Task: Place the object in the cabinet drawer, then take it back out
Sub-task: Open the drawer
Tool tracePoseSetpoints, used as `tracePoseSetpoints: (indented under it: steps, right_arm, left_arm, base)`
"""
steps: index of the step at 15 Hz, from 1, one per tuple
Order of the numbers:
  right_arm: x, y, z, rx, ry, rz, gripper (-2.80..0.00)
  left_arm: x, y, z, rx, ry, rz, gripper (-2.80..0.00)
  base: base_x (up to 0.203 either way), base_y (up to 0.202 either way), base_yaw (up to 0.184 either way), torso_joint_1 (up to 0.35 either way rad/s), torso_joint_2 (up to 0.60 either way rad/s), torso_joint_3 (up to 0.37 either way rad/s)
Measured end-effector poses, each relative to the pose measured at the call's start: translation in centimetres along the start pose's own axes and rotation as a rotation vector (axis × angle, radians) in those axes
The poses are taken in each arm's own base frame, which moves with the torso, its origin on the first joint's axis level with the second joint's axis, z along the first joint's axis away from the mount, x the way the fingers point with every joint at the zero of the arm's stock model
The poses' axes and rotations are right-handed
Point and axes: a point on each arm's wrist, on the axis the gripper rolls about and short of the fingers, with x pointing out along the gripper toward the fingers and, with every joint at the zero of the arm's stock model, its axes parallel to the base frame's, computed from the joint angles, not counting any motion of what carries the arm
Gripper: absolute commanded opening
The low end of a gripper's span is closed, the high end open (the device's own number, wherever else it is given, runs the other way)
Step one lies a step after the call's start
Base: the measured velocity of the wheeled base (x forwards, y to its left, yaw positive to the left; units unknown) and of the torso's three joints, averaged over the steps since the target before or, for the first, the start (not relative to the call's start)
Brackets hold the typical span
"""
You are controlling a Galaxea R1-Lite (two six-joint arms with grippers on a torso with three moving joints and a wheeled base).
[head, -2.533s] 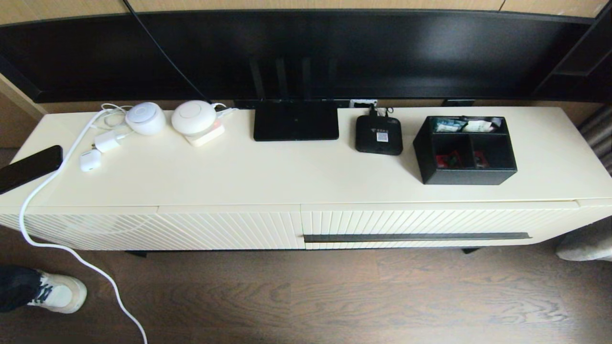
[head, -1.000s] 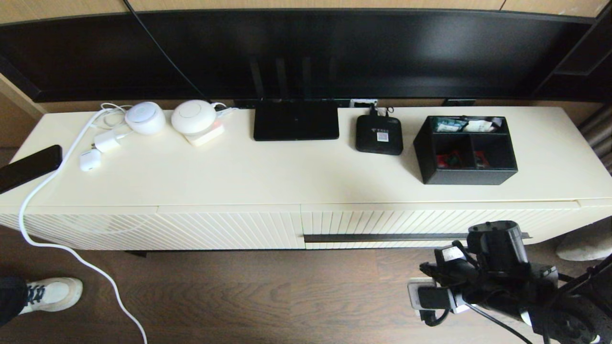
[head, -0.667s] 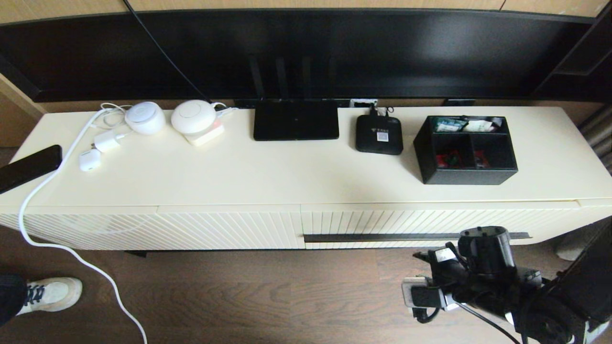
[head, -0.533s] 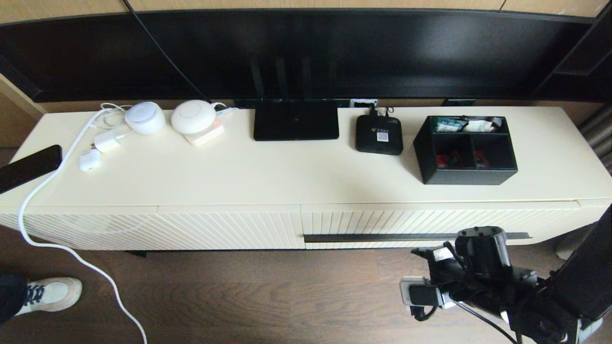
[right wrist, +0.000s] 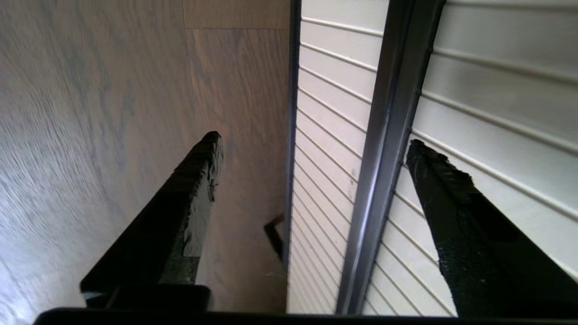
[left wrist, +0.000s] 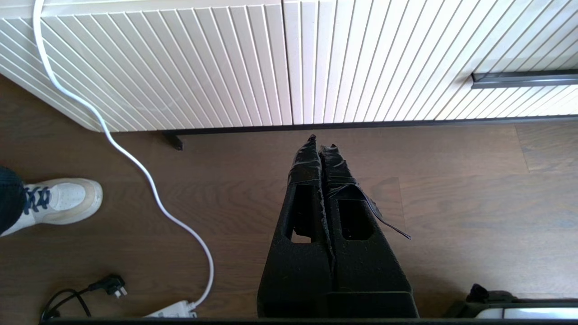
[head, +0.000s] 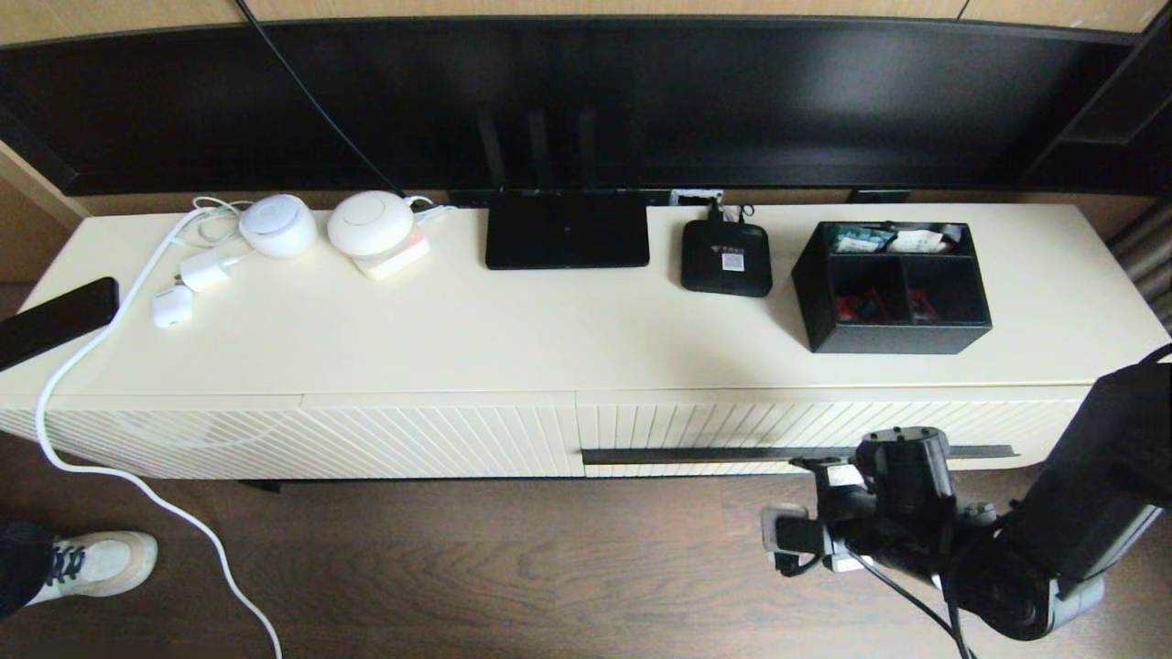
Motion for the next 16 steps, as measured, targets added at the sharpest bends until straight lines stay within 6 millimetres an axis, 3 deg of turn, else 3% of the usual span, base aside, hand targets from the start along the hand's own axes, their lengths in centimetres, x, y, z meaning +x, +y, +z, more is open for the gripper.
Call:
tracePoseSetpoints:
  steps: [5,16]
  right_arm:
    - [1.6,-0.7,0.2,0.129,-0.03,-0.015,0.0]
    - [3.4,0.4,0.2,0.122,-0.07,0.027,0.0]
  left_arm:
    - [0.0,0.0,0.0,0.0,0.0,0.0,-2.8]
    - [0.0,0.0,0.0,0.0,0.0,0.0,-2.8]
  base:
    - [0.0,0.0,0.0,0.0,0.0,0.0]
    - [0.0,0.0,0.0,0.0,0.0,0.0]
